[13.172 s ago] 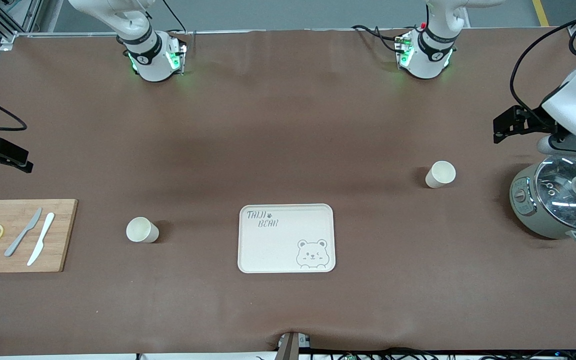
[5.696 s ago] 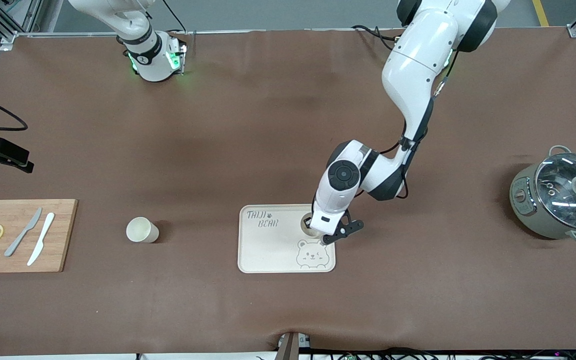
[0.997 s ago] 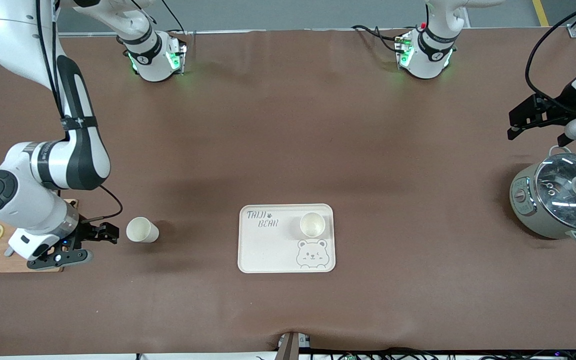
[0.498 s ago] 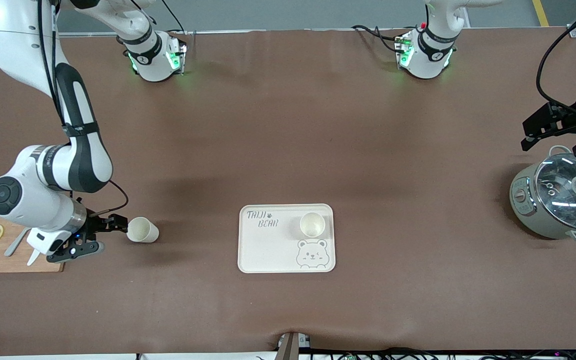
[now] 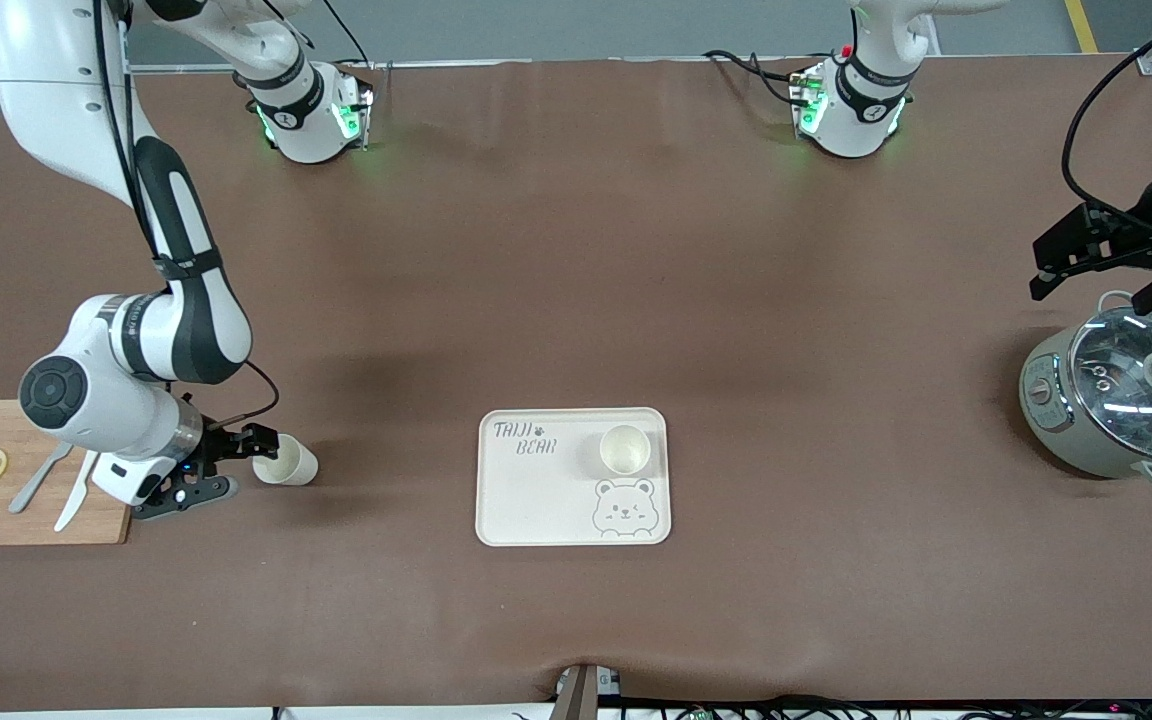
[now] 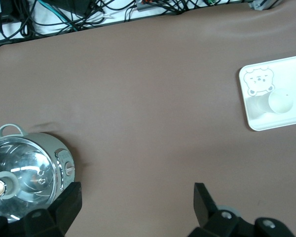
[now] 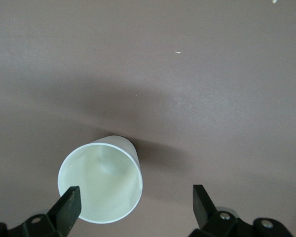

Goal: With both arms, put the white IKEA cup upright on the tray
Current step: 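Move the right gripper down over the white cup near the board, then close the right gripper on the cup's rim and lift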

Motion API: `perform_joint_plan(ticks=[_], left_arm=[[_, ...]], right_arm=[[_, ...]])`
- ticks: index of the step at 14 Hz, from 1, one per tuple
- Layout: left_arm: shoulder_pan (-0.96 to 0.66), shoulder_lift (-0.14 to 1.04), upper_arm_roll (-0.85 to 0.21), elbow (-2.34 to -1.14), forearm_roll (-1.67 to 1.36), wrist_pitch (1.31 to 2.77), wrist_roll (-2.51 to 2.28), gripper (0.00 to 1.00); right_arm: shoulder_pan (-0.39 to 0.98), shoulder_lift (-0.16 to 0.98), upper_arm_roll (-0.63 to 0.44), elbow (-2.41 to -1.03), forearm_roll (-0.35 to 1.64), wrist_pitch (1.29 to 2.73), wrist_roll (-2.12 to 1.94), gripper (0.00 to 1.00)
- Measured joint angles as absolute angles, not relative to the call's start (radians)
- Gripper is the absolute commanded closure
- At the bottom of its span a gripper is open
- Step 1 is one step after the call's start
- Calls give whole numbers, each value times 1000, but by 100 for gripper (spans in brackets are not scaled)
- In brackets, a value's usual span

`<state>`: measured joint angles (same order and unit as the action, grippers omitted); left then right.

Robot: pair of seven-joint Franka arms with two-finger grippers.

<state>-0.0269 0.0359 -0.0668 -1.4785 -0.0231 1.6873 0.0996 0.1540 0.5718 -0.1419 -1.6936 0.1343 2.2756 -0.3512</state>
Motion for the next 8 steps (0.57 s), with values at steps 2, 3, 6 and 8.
perform_joint_plan(ticks=[2,3,6,8], left_arm=[[-28,36,-84,-1478,-23,1687,98,0],[-29,35,-87,-1478,-23,1688,98,0],[-28,31,-87,-1478,-23,1689,98,0],[-29,29,-97,-1478,-23,1689,98,0]], right_arm=[[153,587,-142,-1695,134,2290,-379,0],[151,595,-143,-1696,134,2299,-388,0],[150,621,-143,-1696,134,2339,-400,0],[151,635,-143,-1696,134,2355,-401,0]])
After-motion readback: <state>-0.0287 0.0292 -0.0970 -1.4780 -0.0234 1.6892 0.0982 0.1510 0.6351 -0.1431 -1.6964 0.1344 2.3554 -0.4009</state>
